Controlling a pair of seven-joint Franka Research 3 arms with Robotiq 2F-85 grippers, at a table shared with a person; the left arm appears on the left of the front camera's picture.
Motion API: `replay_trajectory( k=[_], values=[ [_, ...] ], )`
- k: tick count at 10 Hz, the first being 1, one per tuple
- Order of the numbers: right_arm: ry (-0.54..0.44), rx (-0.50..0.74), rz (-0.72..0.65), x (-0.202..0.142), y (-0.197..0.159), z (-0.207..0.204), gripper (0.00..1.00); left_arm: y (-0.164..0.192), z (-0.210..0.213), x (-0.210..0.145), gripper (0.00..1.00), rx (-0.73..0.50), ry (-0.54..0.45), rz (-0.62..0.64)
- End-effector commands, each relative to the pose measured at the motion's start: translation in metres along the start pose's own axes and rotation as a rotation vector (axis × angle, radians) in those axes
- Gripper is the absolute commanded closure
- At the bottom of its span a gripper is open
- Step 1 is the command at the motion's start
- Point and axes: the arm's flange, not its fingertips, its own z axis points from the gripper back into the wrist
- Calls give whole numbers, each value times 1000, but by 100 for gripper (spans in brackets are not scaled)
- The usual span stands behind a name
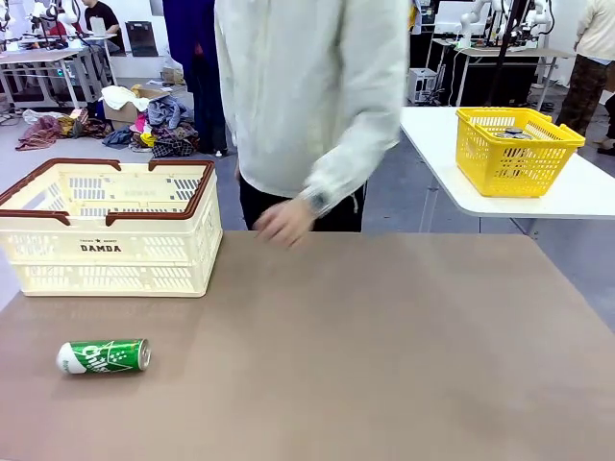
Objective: Place the drinks into the Shopping basket.
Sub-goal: Pick up one drink and place it into the Shopping basket.
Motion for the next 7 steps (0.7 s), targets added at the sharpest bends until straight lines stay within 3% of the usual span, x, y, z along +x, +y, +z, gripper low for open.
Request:
replay_trajectory(
  k=[1, 4, 6, 7],
  values=[
    [10, -2, 18, -1, 2, 4, 0, -49, -48, 18, 0, 9, 131, -145],
    [10, -2, 18, -1, 2, 4, 0, -127, -165, 37, 0, 200, 469, -583],
    [10, -2, 18, -1, 2, 4, 0, -141, -224, 44, 0, 254, 562, -832],
    [10, -2, 18, -1, 2, 4, 0, -136, -247, 50, 0, 255, 611, -862]
  ],
)
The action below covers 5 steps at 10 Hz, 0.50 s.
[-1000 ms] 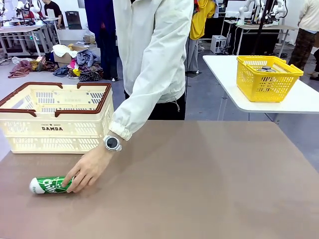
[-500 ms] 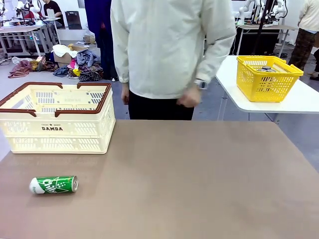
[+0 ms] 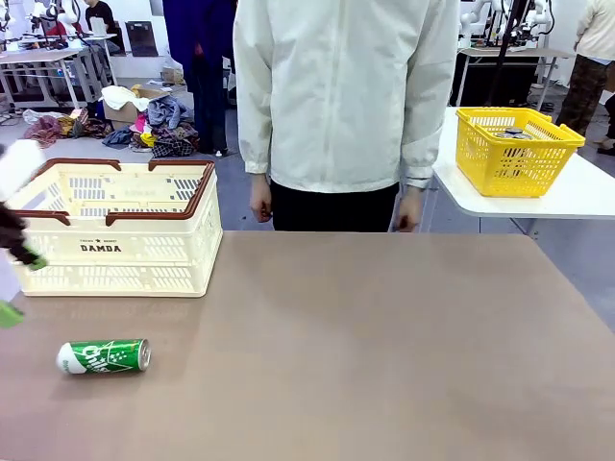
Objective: Place the drinks into the Shopping basket.
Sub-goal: Pick up one drink and place it into the Shopping basket.
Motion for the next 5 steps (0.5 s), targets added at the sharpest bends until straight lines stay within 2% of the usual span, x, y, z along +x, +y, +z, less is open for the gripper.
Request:
replay_trajectory(
  k=[1, 2, 3, 5],
  values=[
    [9, -1, 17, -1, 2, 4, 0, 21, -56, -2, 0, 13, 39, 0],
    [9, -1, 17, -1, 2, 4, 0, 41, -51, 2, 0, -73, 98, 224],
    [9, -1, 17, -1, 2, 4, 0, 11, -16, 15, 0, 20, 46, -37],
    [9, -1, 17, -1, 2, 4, 0, 11, -16, 15, 0, 20, 46, -37]
  ],
)
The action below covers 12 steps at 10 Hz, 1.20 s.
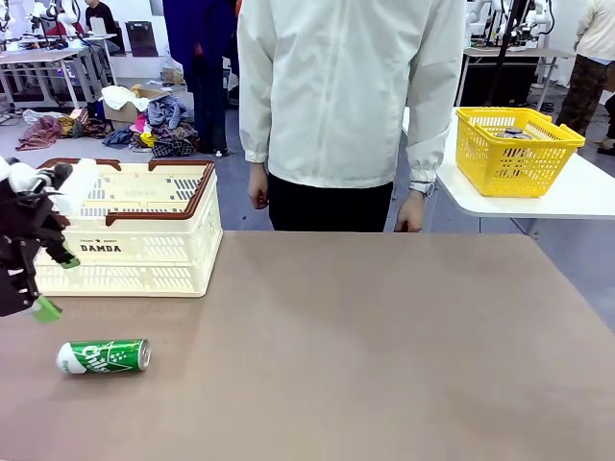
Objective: Place the drinks into the Shopping basket.
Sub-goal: Pick up one drink and place it into the Shopping basket.
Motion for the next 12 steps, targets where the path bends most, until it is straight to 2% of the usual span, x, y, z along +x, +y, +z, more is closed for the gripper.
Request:
replay_trajectory(
  k=[1, 2, 4, 5, 9, 11, 12],
  values=[
    [10, -1, 18, -2, 2, 4, 0, 6, -8, -1, 0, -16, 10, 19],
    [10, -1, 18, -2, 2, 4, 0, 24, -34, 0, 0, -51, 79, 7],
    [10, -1, 18, -2, 2, 4, 0, 36, -75, -6, 0, -49, 104, -45],
    [10, -1, 18, -2, 2, 4, 0, 37, -94, -8, 0, -57, 125, -81],
    [10, -1, 18, -2, 2, 4, 0, 28, -184, -29, 0, -128, 267, -71],
    [10, -1, 18, -2, 2, 4, 0, 20, -204, -44, 0, -162, 275, -58],
    [10, -1, 18, -2, 2, 4, 0, 18, -215, -52, 0, -142, 281, -44]
  ],
)
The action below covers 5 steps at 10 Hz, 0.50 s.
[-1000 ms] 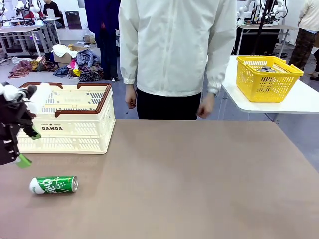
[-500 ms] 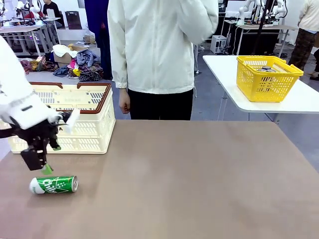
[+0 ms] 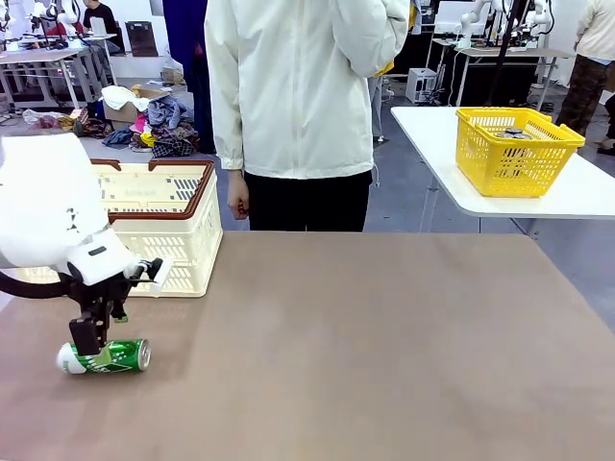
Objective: Place the drinks into the Shopping basket.
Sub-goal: Pick up one drink and place it into the Shopping basket.
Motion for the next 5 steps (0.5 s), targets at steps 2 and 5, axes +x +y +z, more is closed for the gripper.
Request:
replay_trajectory(
  k=[2, 5],
  values=[
    [10, -1, 17, -1, 2, 4, 0, -54, -73, -38, 0, 55, 28, 12],
    [10, -1, 17, -1, 2, 4, 0, -53, -88, -48, 0, 11, 3, 37]
  ],
)
